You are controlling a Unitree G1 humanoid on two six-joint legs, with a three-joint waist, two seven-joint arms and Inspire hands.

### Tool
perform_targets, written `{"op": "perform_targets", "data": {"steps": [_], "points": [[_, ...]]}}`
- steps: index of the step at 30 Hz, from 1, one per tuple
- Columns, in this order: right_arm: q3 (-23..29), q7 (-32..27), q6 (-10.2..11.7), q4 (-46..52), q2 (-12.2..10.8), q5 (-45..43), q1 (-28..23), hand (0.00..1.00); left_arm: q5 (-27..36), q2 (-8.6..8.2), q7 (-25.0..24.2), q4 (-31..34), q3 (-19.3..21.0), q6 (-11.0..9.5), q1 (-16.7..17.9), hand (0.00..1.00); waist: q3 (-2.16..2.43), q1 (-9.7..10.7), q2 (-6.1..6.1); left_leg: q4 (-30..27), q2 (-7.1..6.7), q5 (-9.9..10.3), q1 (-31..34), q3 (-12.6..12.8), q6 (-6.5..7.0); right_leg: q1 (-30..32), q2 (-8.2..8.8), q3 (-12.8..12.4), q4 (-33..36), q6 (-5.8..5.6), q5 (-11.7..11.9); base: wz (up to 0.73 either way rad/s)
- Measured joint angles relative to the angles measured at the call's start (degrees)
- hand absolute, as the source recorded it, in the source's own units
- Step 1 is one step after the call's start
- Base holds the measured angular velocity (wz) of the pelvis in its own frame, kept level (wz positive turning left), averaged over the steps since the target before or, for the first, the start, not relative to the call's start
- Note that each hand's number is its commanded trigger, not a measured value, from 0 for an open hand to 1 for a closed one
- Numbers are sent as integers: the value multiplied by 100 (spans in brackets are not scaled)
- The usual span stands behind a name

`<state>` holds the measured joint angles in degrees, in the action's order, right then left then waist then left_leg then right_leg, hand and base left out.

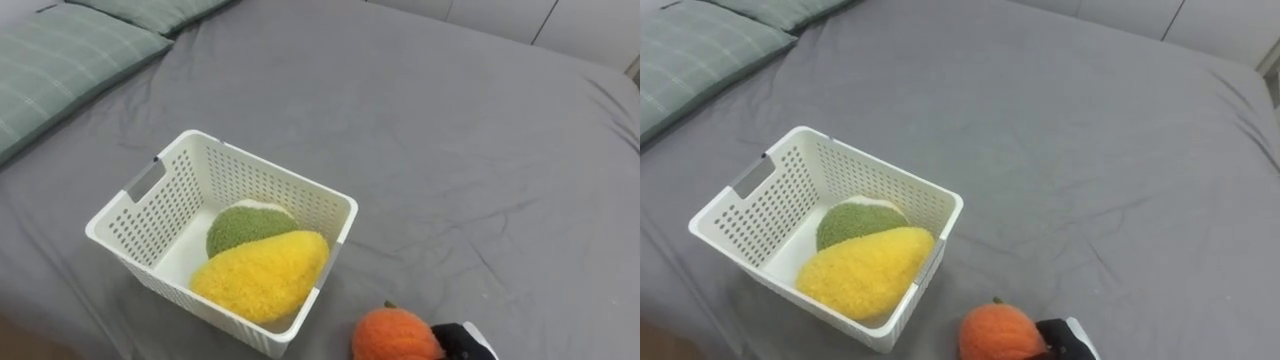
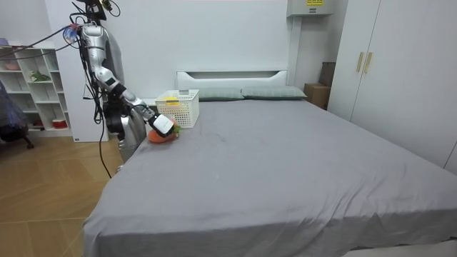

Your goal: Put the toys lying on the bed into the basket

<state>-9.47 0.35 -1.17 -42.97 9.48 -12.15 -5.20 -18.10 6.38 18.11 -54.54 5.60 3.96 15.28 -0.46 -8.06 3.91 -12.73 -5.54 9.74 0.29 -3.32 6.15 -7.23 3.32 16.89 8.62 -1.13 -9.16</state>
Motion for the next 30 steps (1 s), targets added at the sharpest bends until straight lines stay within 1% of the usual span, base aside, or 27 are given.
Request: {"op": "perform_targets", "data": {"steps": [2, 6, 10, 16, 18, 19, 23, 25, 28, 29, 30], "points": [[23, -7, 1, 182, 1, 41, 1, 100, 2, 10, -35, -100, 6, -26, -31, 0, 0, 10, -1, 0, 1, -1, -7, 15, 1, 0, 0, -16, 0, 0, 0, -4], [37, -13, -4, 976, 16, 60, 0, 100, 2, 27, -153, -141, 63, -27, -70, 0, 0, 55, -14, 5, 7, -3, -6, 36, 0, 12, -4, -37, 2, 0, 0, -1], [177, -24, 13, 1779, 9, 84, 18, 100, -10, 33, -166, -176, 105, -27, -90, 0, -7, 29, -43, 16, 30, 0, -77, 135, 7, -23, -9, -117, 6, 0, 0, -11], [268, -62, 28, 2275, 10, 160, 21, 100, -16, 18, -160, -165, 125, -26, -76, 0, -7, 27, -48, 38, 30, 5, -85, 161, 15, -5, -5, -145, 14, -1, 0, -2], [358, -63, 16, 2664, 10, 151, 22, 100, -128, 7, -162, -159, 137, -27, -80, 0, -3, 22, -61, 41, 29, 5, -60, 161, 15, 21, -6, -144, 17, -2, 0, 0], [436, -90, 24, 2869, 12, 155, 25, 100, -171, 4, -173, -159, 140, -28, -85, 0, -11, 21, -86, 44, 28, 5, -61, 161, 15, 21, -6, -144, 16, -2, 0, 0], [581, -215, 30, 3350, 15, 181, 51, 100, -168, 4, -266, -170, 236, -29, -95, 0, -4, 20, -94, 68, 29, 6, -65, 161, 15, 25, -8, -142, 10, -2, -1, 0], [589, -248, 29, 3435, 20, 156, 149, 100, -169, 3, -266, -209, 277, -26, -94, 0, -4, -9, -98, 107, 30, 5, -75, 175, 16, 44, -8, -160, 13, -2, -1, -5], [543, -265, 28, 3562, 46, 73, 192, 100, -164, -4, -263, -236, 284, -20, -106, 0, 15, -73, -85, 133, 35, 4, -81, 196, 16, 83, -9, -203, 17, -2, -1, -8], [516, -265, 25, 3582, 56, 73, 245, 100, -164, -22, -259, -238, 288, -11, -105, 0, 16, -140, -84, 141, 45, 3, -95, 245, 16, 82, -15, -254, 15, -2, -1, -11], [481, -265, 13, 3584, 60, 71, 310, 100, -162, -34, -259, -234, 288, -7, -97, 0, 16, -165, -90, 144, 47, 3, -90, 252, 17, 76, -16, -254, 12, -2, -1, -7]]}}
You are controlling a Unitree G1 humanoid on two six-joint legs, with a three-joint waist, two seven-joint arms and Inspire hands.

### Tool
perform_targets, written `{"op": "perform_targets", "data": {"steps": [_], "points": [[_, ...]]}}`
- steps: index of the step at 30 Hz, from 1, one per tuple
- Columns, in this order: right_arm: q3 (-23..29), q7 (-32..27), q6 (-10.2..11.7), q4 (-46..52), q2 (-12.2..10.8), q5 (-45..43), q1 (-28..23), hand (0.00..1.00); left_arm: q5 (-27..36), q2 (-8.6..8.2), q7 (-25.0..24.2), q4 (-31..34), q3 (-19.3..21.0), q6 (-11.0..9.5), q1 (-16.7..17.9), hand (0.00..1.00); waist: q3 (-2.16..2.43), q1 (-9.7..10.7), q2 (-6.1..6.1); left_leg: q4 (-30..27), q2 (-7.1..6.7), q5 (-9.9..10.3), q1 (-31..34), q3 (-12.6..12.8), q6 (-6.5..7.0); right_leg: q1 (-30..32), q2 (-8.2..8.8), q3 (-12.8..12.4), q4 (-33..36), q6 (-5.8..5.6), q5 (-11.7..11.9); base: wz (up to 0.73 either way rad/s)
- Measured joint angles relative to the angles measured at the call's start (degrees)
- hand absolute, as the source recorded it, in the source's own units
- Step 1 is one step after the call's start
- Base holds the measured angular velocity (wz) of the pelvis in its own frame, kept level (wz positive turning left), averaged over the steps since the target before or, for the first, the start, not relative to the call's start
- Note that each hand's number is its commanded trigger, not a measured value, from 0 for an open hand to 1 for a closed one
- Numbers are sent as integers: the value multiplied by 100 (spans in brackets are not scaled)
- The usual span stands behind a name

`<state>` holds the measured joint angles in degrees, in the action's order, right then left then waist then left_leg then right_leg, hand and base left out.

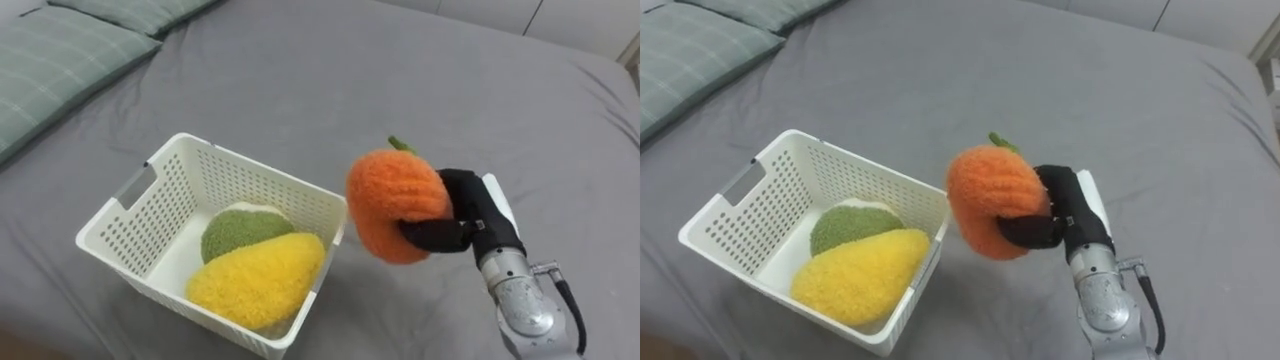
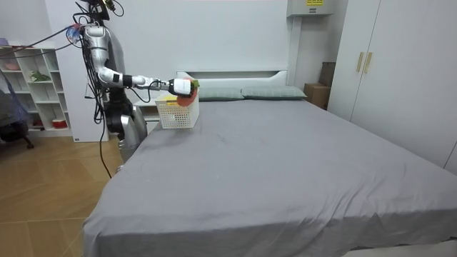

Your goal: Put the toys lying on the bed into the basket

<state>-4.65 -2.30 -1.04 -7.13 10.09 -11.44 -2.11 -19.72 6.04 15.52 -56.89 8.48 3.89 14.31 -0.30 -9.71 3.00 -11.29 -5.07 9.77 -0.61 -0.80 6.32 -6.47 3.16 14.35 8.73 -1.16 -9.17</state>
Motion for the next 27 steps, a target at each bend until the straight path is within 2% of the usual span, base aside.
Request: {"op": "perform_targets", "data": {"steps": [6, 11, 15, 22, 25, 27], "points": [[-266, -5, -93, 373, 97, -137, 353, 100, -6, 3, 16, 6, 5, 24, 21, 0, 15, -53, 25, 12, 0, -1, 30, -21, -1, 47, -2, 16, -7, -1, 0, 1], [-340, -3, -151, 819, 62, -239, 559, 100, -6, -2, 16, 25, -31, 117, -9, 0, 22, -127, 52, 1, 0, -1, 16, -21, -1, 32, -3, 12, -4, 0, 0, 0], [-387, -8, -154, 994, 62, -328, 822, 100, -7, -2, 14, 41, -45, 115, -67, 0, 0, -177, 69, -4, 2, 1, 21, -26, -2, 8, -5, 15, -1, 0, 0, 0], [-670, 112, -152, 1283, 66, -717, 991, 100, -8, 0, 9, 77, -36, 84, -160, 0, 0, -333, 106, -6, 7, 2, 53, -22, -4, 48, -10, 10, 5, 0, 0, 0], [-895, 171, -152, 1282, 71, -710, 994, 100, -9, 28, 13, 82, -40, 78, -220, 0, -20, -392, 182, -14, 7, 0, 114, -29, -5, 95, -9, 17, 3, 0, 0, 0], [-1019, 250, -169, 1279, 74, -709, 994, 81, -17, 30, 33, 89, -43, 80, -227, 0, -31, -435, 196, -12, 7, 1, 117, -29, -4, 100, -8, 21, 1, 1, 0, 0]]}}
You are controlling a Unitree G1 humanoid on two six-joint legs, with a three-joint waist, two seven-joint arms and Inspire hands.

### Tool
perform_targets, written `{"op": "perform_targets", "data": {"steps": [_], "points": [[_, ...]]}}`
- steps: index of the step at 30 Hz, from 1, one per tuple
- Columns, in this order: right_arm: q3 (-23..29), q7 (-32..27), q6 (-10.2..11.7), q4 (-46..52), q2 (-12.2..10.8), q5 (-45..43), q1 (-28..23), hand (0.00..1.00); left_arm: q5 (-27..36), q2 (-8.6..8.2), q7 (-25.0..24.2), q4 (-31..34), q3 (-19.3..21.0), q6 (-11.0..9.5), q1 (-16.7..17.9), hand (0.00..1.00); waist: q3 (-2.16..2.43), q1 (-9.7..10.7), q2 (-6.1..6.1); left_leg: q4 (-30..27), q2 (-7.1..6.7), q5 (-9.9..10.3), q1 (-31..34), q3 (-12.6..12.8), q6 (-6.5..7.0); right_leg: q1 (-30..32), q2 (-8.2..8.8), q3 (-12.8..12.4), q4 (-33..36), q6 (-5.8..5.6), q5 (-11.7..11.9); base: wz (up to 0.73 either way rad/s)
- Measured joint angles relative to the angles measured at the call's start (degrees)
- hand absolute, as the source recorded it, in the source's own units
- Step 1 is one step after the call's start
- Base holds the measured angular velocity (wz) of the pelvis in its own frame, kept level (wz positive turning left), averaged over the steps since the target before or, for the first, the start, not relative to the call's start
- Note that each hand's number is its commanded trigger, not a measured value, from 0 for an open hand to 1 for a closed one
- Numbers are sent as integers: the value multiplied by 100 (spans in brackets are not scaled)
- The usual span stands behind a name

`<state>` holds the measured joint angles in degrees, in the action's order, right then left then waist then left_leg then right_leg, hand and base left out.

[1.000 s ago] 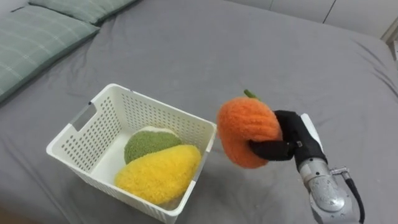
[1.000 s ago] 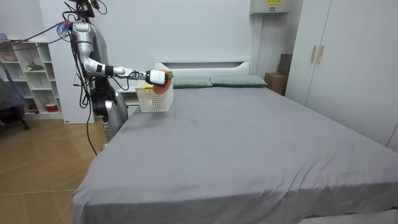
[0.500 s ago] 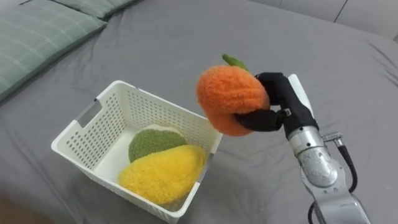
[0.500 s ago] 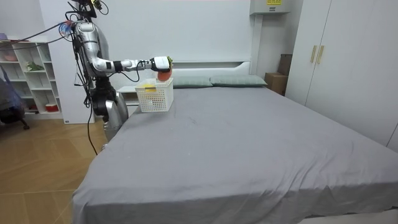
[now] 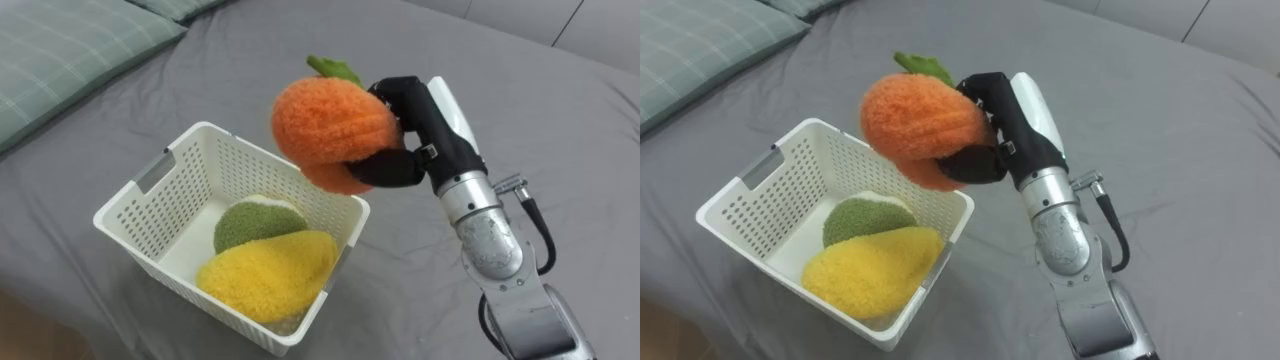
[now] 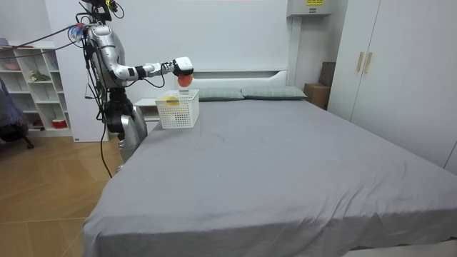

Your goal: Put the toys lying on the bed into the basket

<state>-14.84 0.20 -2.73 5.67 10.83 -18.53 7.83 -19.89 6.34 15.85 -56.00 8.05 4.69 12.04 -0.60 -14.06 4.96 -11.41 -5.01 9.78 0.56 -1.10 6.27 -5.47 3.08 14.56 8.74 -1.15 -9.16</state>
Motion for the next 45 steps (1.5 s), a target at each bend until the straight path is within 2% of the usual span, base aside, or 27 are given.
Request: {"op": "perform_targets", "data": {"steps": [1, 2, 3, 4, 7, 9, 11, 15, 18, 23, 45], "points": [[-58, 26, -22, 0, -5, 17, 0, 58, -2, 2, 27, -1, -6, 2, -4, 0, 3, -41, 11, 4, -3, 0, -4, -7, 1, -5, 3, 16, -1, 0, 0, 4], [-84, 36, -44, 0, -10, 26, 6, 51, -2, 8, 53, -1, -16, 3, -9, 0, 11, -51, 25, 6, -7, 0, -3, -23, 1, -10, 5, 42, -3, 0, 0, 12], [-144, 45, -87, -4, -11, 27, 22, 14, 0, 27, 124, -3, -54, 9, -9, 0, 8, -58, 27, 3, -15, -2, -4, -67, 2, -18, 11, 98, -5, 0, 0, 14], [-203, 54, -106, -18, -12, 21, 47, 0, -1, 48, 156, -5, -85, 23, -7, 0, 5, -65, 38, 2, -18, -2, -6, -80, 1, -25, 14, 135, -11, 0, 0, 11], [-256, 86, -112, -58, -14, 0, 108, 0, -23, 96, 168, -4, -148, 42, -1, 0, -9, -168, 56, 0, -19, -2, -4, -88, 1, -23, 15, 143, -13, -1, 0, 1], [-335, 83, -128, -196, -6, -35, 209, 0, -142, 114, 153, 40, -145, 131, -14, 0, -16, -237, 83, -3, -30, -2, 21, -135, 2, -24, 19, 174, -13, -1, 0, 8], [-439, 89, -238, -336, 10, -54, 347, 0, -245, 127, 133, 65, -147, 163, -19, 0, -18, -246, 96, -30, -45, -3, 44, -205, 2, -24, 28, 254, -14, -1, 0, 19], [-487, 80, -335, -697, 8, -55, 362, 0, -338, 129, 117, 70, -147, 289, -52, 0, -23, -471, 107, -48, -71, -15, 83, -274, 10, -23, 40, 292, -17, -2, 0, 9], [-560, 85, -394, -933, 7, -102, 371, 0, -331, 130, 117, 62, -145, 363, -21, 0, -46, -532, 117, -49, -76, -20, 90, -287, 13, -15, 46, 312, -17, -3, 0, 4], [-598, 83, -438, -1038, 11, -117, 480, 0, -330, 128, 117, 36, -150, 400, 17, 0, -76, -521, 115, -49, -80, -25, 96, -308, 10, -15, 46, 327, -17, -3, 0, 1], [-623, -11, -432, -1270, 32, -213, 500, 0, -326, 130, 139, 85, -143, 397, -28, 0, -52, -468, 124, -119, -81, -37, 86, -306, 12, -57, 43, 312, -13, -4, 0, 0]]}}
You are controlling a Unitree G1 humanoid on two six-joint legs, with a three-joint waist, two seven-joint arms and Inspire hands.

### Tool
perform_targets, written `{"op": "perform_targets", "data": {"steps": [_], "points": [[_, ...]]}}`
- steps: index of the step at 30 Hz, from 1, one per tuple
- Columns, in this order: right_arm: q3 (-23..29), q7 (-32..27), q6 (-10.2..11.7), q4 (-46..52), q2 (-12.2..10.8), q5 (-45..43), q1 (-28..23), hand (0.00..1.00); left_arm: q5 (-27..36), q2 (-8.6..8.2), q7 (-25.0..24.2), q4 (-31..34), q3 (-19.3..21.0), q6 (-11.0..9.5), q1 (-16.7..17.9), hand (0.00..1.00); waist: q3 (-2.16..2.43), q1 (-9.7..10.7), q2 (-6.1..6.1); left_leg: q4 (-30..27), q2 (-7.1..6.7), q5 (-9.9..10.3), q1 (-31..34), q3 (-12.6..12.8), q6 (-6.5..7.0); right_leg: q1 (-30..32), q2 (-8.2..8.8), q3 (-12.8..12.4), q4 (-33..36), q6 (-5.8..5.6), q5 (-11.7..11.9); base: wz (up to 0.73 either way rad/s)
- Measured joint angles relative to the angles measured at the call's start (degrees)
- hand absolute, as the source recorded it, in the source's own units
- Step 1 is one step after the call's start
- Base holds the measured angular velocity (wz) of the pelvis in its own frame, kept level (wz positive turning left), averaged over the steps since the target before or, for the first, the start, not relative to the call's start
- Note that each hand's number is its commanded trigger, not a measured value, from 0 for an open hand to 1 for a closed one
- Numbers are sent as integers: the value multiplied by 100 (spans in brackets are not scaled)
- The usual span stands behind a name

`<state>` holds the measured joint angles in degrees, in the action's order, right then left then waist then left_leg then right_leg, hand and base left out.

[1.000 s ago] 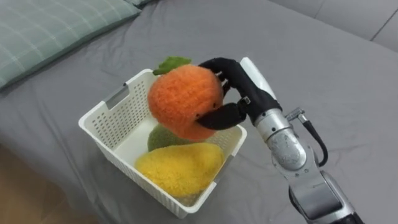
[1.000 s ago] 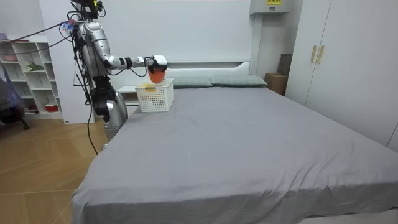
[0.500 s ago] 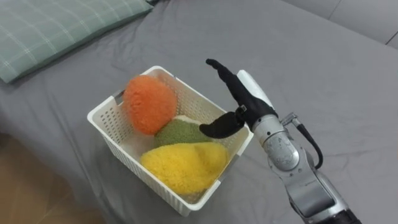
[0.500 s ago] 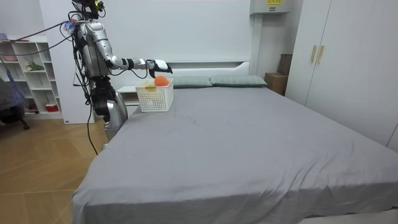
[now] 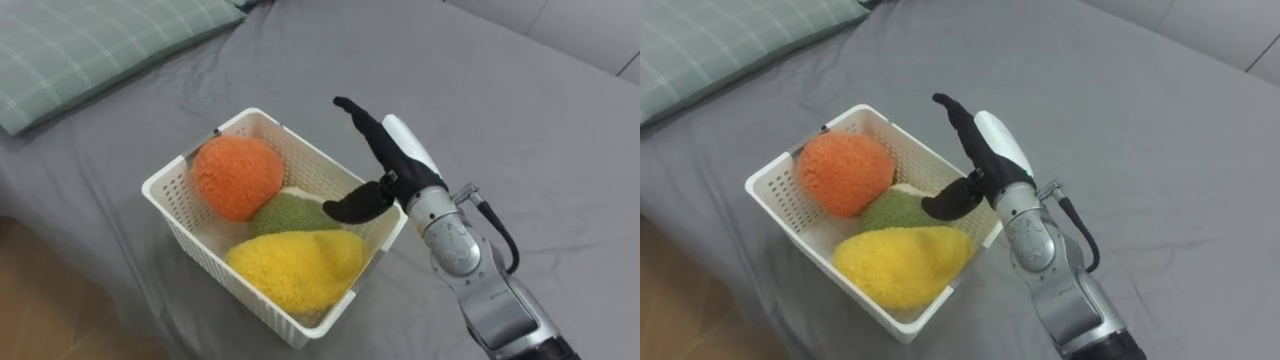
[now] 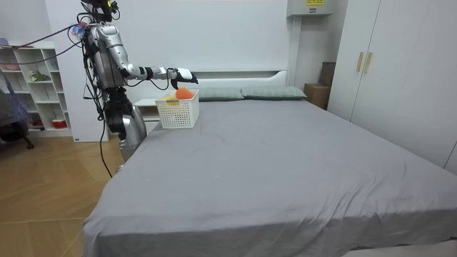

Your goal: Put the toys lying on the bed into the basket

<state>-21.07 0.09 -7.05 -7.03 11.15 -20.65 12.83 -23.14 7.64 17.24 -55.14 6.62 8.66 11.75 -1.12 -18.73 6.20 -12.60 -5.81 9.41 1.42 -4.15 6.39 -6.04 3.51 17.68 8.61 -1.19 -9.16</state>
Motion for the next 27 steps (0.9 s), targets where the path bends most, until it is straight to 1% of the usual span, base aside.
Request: {"op": "perform_targets", "data": {"steps": [4, 7, 8, 9, 10, 12, 14, 15, 16, 17, 19, 20, 21, 23, 24, 25, 26, 27], "points": [[57, -14, 0, -53, 13, 41, 0, 0, -3, -7, -4, -3, 9, 5, 46, 0, 9, 92, -10, -11, -1, 0, -1, -2, -1, -12, -2, -9, 3, 0, 0, 0], [164, -23, 2, -53, 19, 41, -39, 0, -3, -8, -20, -1, 24, 9, 86, 0, 31, 148, -48, -14, -1, 1, -10, 3, -1, -25, -1, -19, 3, -3, 2, 0], [260, -36, 2, -54, 25, 44, -87, 0, -3, -8, -21, -3, 34, 10, 85, 0, 45, 160, -67, -12, 0, 0, -30, 11, -1, -28, 1, -26, 2, -3, 2, -4], [334, -47, 2, -53, 33, 48, -116, 0, -3, -8, -21, -9, 53, 11, 90, 0, 50, 193, -90, -5, 0, 0, -53, 25, -1, -38, 6, -39, 2, -4, 2, 0], [422, -56, 11, -45, 32, 52, -145, 0, -8, -11, -21, 4, 86, 8, 111, 0, 64, 277, -104, -5, 0, -1, -53, 25, 1, -45, 5, -27, 2, -4, 2, 0], [637, -102, 71, -19, 35, 69, -255, 0, -3, -15, -20, 2, 201, -10, 108, 0, 78, 326, -116, -8, 1, -2, -53, 25, 1, -52, 4, -25, 2, -4, 2, 0], [762, -210, 118, -18, 87, 203, -300, 0, 0, -11, -14, -10, 272, -37, 116, 0, 79, 439, -117, -8, 3, -2, -59, 30, 1, -53, 4, -31, 2, -5, 2, -2], [881, -225, 177, -13, 114, 281, -333, 0, -1, -11, -12, -30, 287, -49, 117, 0, 78, 497, -116, -3, 5, -1, -81, 44, 2, -63, 4, -49, 2, -6, 3, -6], [973, -304, 217, 6, 130, 352, -389, 0, -1, -11, -1, -49, 309, -73, 113, 0, 68, 564, -137, 6, 12, -1, -102, 73, 2, -73, 4, -61, 4, -7, 4, -9], [1012, -335, 219, 44, 143, 369, -428, 0, -2, -11, 5, -53, 329, -84, 109, 0, 59, 597, -152, 8, 17, 1, -105, 90, 3, -67, 5, -79, 4, -7, 4, -13], [1131, -405, 274, 192, 190, 367, -562, 0, -2, -6, 13, -49, 343, -156, 93, 0, 75, 648, -138, 30, 30, 1, -104, 149, 3, -34, 2, -157, 9, -7, 4, -19], [1163, -449, 326, 237, 245, 369, -617, 0, -2, -7, 14, -50, 342, -184, 100, 0, 77, 685, -159, 46, 40, 2, -114, 214, 4, -20, -4, -210, 10, -8, 5, -23], [1190, -494, 338, 282, 269, 370, -661, 0, -2, -4, 15, -54, 342, -195, 108, 0, 95, 752, -165, 60, 44, 1, -119, 251, 4, -1, -4, -252, 13, -13, 8, -23], [1298, -548, 360, 409, 268, 415, -804, 0, -3, -3, 15, -55, 343, -200, 109, 0, 112, 847, -189, 68, 45, 1, -126, 270, 5, 4, -7, -274, 13, -17, 12, -11], [1393, -558, 371, 455, 268, 461, -903, 0, -5, -8, 15, -56, 348, -206, 117, 0, 121, 902, -195, 92, 57, -1, -173, 327, 8, -2, -5, -320, 21, -18, 12, -24], [1481, -561, 381, 466, 266, 540, -978, 0, -5, -19, 12, -57, 386, -225, 134, 0, 112, 913, -234, 118, 70, 2, -210, 395, 11, -4, -11, -375, 23, -20, 13, -25], [1553, -560, 395, 467, 266, 648, -1006, 0, -5, -23, 12, -57, 403, -236, 159, 0, 111, 934, -244, 137, 71, 5, -209, 401, 14, -6, -13, -403, 25, -20, 14, -20], [1733, -562, 399, 500, 266, 846, -1073, 0, -6, -34, 11, -44, 448, -255, 154, 0, 117, 1017, -243, 141, 71, 5, -205, 413, 15, 9, -17, -433, 26, -24, 16, -5]]}}
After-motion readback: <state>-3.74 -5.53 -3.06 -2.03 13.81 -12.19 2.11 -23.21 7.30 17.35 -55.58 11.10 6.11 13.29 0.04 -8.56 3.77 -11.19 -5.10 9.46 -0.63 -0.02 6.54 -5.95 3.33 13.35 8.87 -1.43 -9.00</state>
